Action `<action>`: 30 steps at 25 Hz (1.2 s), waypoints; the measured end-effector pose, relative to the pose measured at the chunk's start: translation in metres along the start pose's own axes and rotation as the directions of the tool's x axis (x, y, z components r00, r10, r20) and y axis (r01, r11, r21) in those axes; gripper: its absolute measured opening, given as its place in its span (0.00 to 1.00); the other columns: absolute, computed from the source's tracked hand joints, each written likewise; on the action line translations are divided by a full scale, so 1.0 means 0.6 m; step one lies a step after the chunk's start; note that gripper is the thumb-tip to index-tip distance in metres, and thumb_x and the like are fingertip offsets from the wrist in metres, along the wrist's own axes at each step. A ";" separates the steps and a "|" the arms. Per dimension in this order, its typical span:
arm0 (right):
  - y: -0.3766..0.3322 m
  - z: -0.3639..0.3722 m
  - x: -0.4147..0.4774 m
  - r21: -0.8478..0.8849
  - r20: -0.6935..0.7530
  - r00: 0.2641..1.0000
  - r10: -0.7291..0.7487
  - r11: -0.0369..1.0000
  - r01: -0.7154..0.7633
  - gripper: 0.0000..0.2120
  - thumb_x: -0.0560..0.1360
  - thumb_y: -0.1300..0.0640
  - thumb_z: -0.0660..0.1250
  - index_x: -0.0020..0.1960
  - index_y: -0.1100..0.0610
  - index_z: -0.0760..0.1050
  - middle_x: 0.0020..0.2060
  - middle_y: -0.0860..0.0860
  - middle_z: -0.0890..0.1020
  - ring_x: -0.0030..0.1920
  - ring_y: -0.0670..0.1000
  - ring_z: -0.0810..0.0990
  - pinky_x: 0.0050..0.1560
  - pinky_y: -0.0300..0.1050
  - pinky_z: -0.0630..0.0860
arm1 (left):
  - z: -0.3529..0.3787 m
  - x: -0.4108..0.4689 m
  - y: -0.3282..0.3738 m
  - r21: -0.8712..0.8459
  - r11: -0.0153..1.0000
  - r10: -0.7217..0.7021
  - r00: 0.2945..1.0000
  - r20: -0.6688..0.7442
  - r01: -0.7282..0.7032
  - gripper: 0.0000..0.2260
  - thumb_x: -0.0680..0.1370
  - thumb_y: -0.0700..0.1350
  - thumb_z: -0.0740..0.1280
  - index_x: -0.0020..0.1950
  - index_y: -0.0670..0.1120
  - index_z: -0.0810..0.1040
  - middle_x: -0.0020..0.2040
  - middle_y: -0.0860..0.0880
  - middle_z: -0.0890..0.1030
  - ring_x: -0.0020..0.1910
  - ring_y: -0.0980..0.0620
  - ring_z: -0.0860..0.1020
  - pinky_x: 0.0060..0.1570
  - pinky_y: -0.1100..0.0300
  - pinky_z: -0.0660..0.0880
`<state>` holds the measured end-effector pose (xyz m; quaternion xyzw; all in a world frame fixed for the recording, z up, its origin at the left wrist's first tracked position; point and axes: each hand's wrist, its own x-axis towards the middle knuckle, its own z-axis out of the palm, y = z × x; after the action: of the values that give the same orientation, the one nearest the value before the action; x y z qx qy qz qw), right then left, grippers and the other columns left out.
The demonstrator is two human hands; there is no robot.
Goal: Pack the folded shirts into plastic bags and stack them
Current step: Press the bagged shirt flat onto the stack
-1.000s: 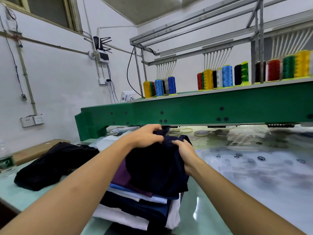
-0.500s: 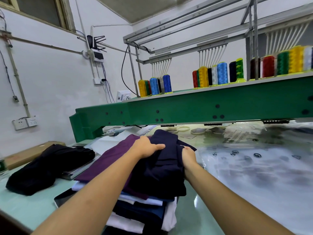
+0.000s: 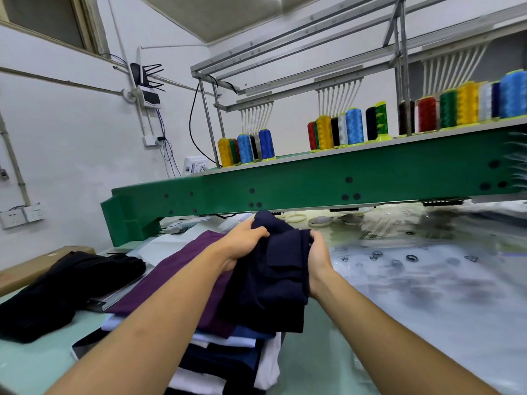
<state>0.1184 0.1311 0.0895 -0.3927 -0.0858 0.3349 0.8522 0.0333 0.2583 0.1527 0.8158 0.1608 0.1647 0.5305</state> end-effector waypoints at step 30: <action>-0.344 -0.519 -0.250 -0.782 -0.282 0.851 -0.443 0.620 0.063 0.07 0.68 0.65 0.71 0.44 0.56 0.79 0.40 0.52 0.83 0.43 0.52 0.80 0.41 0.46 0.72 | 0.394 -0.018 -0.058 0.769 0.506 0.110 0.914 0.391 -0.390 0.14 0.83 0.56 0.63 0.48 0.49 0.83 0.48 0.49 0.84 0.48 0.46 0.80 0.50 0.53 0.78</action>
<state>0.2356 -0.2515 0.0464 -0.7569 -0.0725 0.0415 0.6482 0.1243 0.0746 0.0292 0.9974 0.0181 0.0217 0.0660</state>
